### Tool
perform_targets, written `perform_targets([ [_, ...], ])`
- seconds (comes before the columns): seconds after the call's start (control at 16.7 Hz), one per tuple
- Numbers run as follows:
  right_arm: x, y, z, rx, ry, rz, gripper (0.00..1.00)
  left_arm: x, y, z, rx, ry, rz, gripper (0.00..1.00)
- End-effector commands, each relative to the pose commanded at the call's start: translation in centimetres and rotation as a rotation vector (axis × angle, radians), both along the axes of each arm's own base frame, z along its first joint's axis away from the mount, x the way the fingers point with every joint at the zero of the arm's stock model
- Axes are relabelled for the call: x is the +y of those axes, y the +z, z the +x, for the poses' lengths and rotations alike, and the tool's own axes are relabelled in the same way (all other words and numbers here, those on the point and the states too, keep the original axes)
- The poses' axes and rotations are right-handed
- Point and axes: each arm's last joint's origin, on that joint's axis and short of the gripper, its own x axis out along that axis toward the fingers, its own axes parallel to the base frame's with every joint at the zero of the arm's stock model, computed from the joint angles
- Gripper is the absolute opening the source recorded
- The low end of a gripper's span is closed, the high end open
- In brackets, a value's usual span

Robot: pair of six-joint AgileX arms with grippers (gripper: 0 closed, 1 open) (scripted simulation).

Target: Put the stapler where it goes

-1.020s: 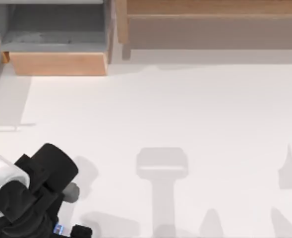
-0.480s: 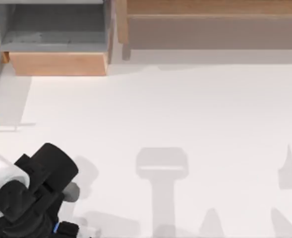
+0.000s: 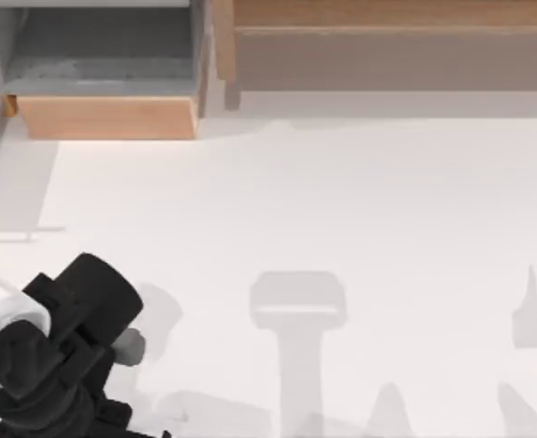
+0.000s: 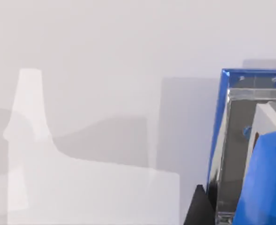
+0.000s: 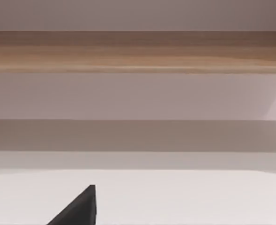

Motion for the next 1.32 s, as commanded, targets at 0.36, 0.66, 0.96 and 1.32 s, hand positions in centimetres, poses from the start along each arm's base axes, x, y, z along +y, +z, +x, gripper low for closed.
perform_targets([
  [0.36,0.0,0.0,0.0,0.000,0.000,0.000,1.00,0.1,1.7,-0.1,0.001,0.000,0.001,0.00],
  [0.66,0.0,0.0,0.0,0.000,0.000,0.000,1.00,-0.1,2.7,1.1,-0.015,0.001,-0.021,0.00],
  [0.96,0.0,0.0,0.0,0.000,0.000,0.000,1.00,0.0,7.5,7.1,-0.091,0.038,-0.092,0.00],
  [1.32,0.0,0.0,0.0,0.000,0.000,0.000,1.00,4.9,13.4,18.5,-0.195,0.150,-0.092,0.00],
])
